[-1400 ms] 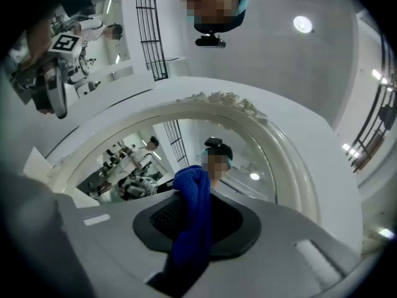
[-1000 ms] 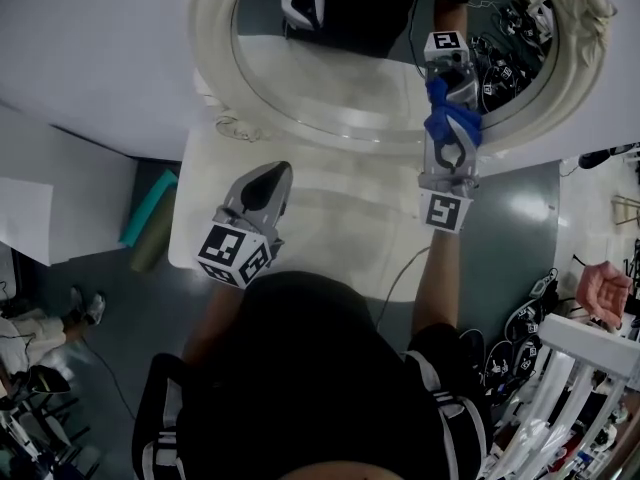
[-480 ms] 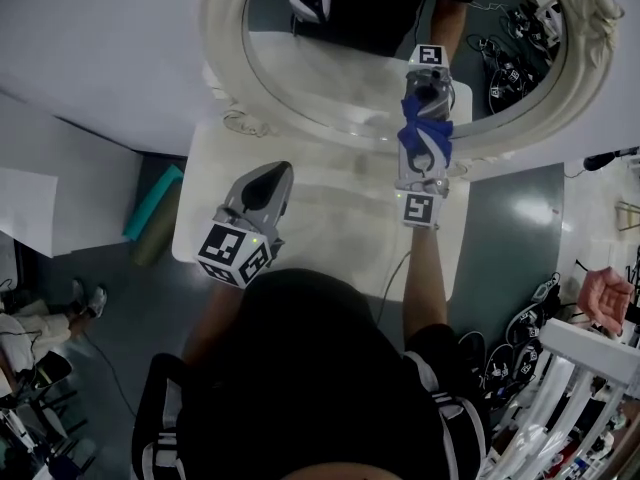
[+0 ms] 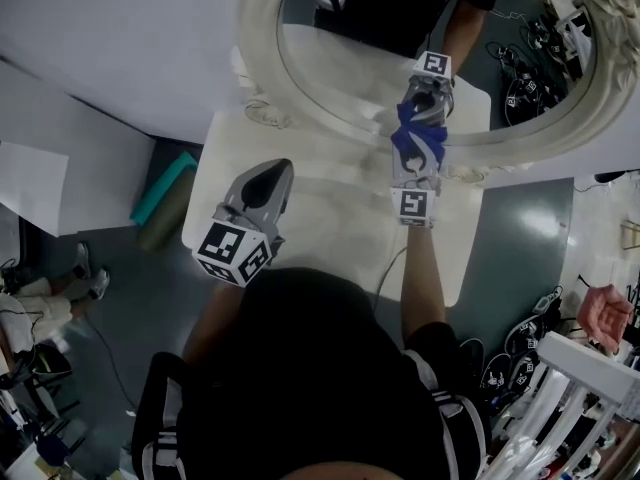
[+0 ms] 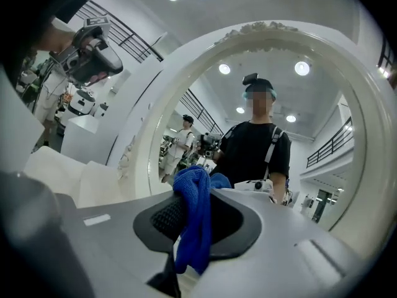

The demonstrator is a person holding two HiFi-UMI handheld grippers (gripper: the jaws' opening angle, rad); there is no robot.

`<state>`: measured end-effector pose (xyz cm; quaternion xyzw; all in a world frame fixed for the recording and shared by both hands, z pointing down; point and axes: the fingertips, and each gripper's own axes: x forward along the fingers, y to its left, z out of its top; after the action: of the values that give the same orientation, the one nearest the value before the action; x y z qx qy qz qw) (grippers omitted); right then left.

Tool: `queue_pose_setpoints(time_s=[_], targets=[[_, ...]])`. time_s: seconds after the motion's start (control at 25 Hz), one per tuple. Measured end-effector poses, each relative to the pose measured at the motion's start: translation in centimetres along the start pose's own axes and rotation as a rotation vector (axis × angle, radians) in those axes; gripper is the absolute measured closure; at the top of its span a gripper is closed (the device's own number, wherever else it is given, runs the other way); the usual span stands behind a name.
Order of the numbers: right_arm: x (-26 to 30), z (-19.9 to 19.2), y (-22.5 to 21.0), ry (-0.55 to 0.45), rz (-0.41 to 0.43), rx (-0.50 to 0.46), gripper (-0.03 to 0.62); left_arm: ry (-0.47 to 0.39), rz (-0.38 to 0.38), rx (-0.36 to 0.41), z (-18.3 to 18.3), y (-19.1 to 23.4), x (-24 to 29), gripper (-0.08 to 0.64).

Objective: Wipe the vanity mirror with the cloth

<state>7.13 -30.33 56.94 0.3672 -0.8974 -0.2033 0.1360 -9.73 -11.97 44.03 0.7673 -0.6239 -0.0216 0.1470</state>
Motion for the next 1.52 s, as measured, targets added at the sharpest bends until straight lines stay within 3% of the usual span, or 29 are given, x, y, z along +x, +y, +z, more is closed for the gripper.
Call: queue_pose_setpoints(time_s=[0.36, 0.64, 0.96, 1.08, 1.32, 1.52], targets=[[3.2, 0.3, 5.3, -0.001, 0.105, 0.149, 0.517, 0.003, 0.033, -0.014, -0.4, 1.4, -1.5, 0.551], [6.2, 2.6, 9.5, -0.038, 0.203, 0.259, 0.515, -0.004, 0.074, -0.019, -0.3, 2.8, -3.2, 0.551], [8.2, 8.3, 11.6, -0.148, 0.317, 0.449, 0.514, -0.035, 0.072, -0.031, 0.3, 3.2, -3.8, 0.551], [7.9, 11.9, 11.4, -0.214, 0.343, 0.461, 0.514, -0.064, 0.064, -0.027, 1.0, 2.9, -3.7, 0.551], [4.4, 19.6, 7.6, -0.316, 0.284, 0.610, 0.514, -0.132, 0.057, 0.004, 2.9, 2.7, -3.9, 0.551], [0.5, 23.5, 4.6, -0.312, 0.172, 0.625, 0.514, -0.151, 0.019, 0.020, 4.3, 1.7, -3.2, 0.551]])
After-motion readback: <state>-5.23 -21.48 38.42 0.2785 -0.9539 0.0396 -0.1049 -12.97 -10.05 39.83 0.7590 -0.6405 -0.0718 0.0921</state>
